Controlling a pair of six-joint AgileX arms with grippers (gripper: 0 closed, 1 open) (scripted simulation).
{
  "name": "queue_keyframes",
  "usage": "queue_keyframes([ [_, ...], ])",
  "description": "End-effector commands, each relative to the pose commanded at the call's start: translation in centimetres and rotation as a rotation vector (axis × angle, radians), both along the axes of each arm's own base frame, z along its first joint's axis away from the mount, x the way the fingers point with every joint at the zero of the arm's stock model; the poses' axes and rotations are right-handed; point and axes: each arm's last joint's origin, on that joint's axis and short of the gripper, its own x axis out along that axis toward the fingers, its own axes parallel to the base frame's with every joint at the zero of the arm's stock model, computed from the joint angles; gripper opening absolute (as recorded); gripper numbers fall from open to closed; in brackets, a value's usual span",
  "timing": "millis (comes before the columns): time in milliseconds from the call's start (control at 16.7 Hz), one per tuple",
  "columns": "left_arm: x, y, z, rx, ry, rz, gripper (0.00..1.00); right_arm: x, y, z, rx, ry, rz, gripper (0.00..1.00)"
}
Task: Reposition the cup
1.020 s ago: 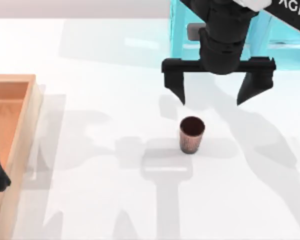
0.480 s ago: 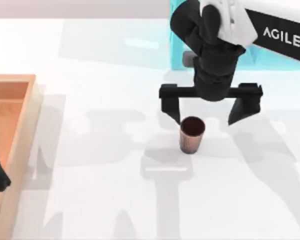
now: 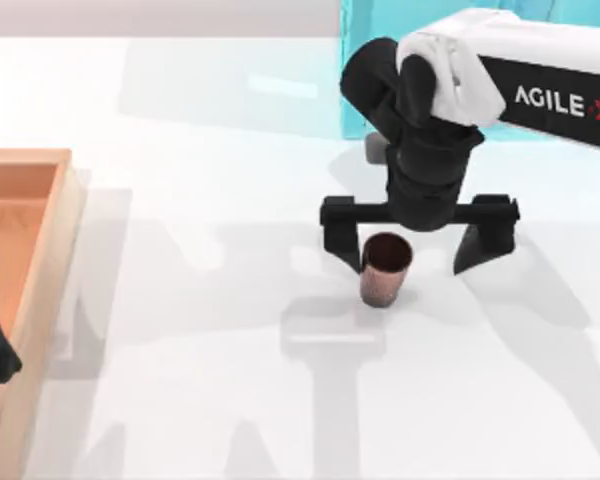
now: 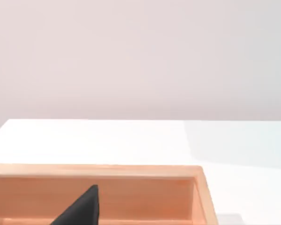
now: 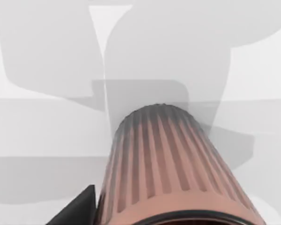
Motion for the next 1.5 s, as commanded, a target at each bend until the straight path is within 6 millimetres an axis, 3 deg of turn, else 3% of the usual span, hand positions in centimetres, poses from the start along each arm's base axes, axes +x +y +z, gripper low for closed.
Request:
queue_keyframes([
  [780, 0.0, 0.0, 0.0, 0.000, 0.000, 0.000, 1.00, 0.0, 0.0, 0.0, 0.000, 0.000, 0.000, 0.02],
  [1380, 0.0, 0.0, 0.0, 0.000, 0.000, 0.000, 1.00, 0.1, -0.2, 0.1, 0.001, -0.002, -0.003, 0.00],
  [1500, 0.0, 0.0, 0.0, 0.000, 0.000, 0.000, 1.00, 0.6, -1.6, 0.7, 0.002, -0.010, -0.003, 0.00],
])
